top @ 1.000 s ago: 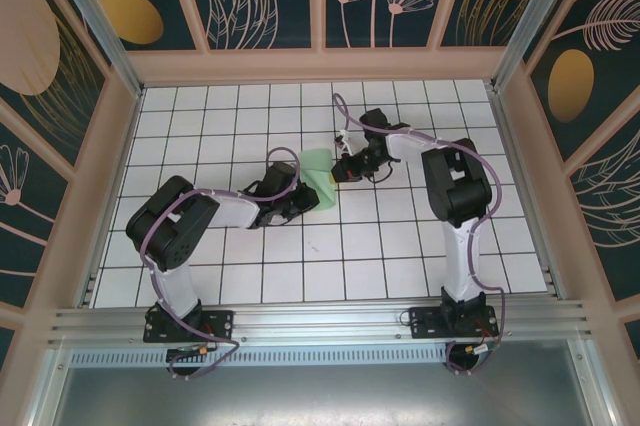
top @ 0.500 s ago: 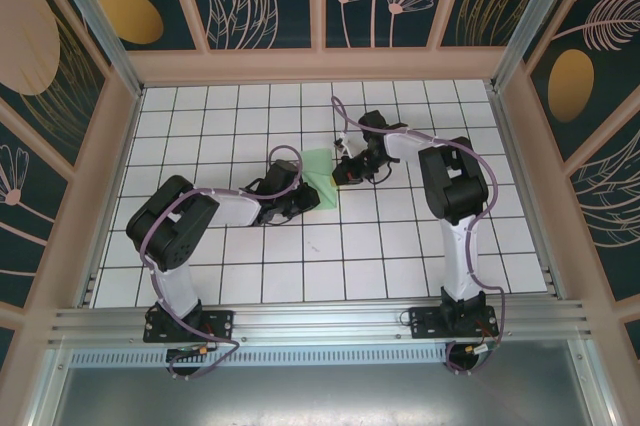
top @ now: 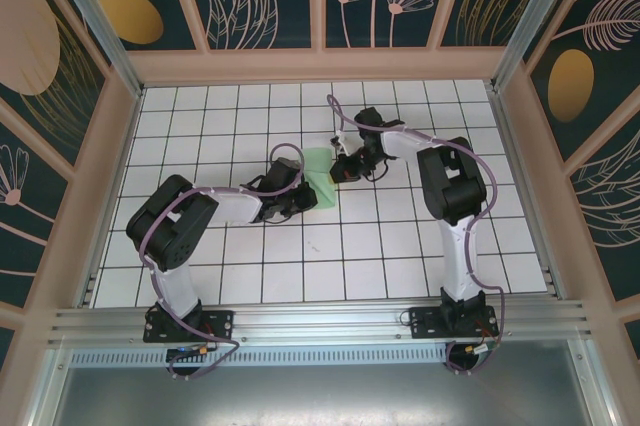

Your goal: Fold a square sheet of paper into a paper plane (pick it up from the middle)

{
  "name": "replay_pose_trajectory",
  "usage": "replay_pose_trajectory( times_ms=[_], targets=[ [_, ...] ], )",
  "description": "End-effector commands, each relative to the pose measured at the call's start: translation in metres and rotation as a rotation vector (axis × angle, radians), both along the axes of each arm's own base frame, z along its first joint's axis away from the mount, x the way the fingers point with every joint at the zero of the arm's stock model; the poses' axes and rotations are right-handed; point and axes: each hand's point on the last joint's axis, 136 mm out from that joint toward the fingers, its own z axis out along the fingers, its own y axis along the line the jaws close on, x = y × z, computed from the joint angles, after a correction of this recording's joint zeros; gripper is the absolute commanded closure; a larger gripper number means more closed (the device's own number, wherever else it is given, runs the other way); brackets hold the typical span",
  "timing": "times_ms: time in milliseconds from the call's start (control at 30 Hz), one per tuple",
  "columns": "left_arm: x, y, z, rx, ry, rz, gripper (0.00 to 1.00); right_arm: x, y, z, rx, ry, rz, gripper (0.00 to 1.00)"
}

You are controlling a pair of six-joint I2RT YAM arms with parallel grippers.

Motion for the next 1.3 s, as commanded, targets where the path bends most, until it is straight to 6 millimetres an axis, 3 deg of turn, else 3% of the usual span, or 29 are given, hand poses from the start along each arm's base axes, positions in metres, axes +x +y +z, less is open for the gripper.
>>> replay_pose_trajectory(
  times_ms=[0,167,367,500,700,900,1067,1267],
  targets=[
    [-0.005,0.007,0.007,0.021,-0.003,-0.013,0.82,-0.011,0.000,0.014,0.011,0.000,-0.026,1.00],
    [0.002,0.004,0.068,-0.059,-0.117,0.004,0.78,-0.032,0.006,0.029,0.061,0.017,-0.080,1.00],
    [-0.010,0.021,0.095,-0.082,-0.156,0.052,0.76,-0.060,0.012,0.034,0.037,0.032,-0.203,1.00],
    [-0.025,0.031,0.095,-0.092,-0.143,0.062,0.76,-0.087,0.018,0.028,0.028,0.080,-0.265,1.00],
    [-0.040,0.046,0.098,-0.102,-0.151,0.087,0.76,-0.117,0.041,0.044,0.073,0.091,-0.306,1.00],
    [-0.049,0.052,0.093,-0.091,-0.135,0.082,0.77,-0.124,0.052,0.065,0.124,0.096,-0.398,1.00],
    [-0.060,0.045,0.075,-0.127,-0.085,0.043,0.79,-0.126,0.050,0.045,0.097,0.108,-0.380,1.00],
    [-0.069,0.035,0.060,-0.213,-0.038,0.025,0.83,-0.125,0.050,0.036,0.089,0.118,-0.350,1.00]
  ],
)
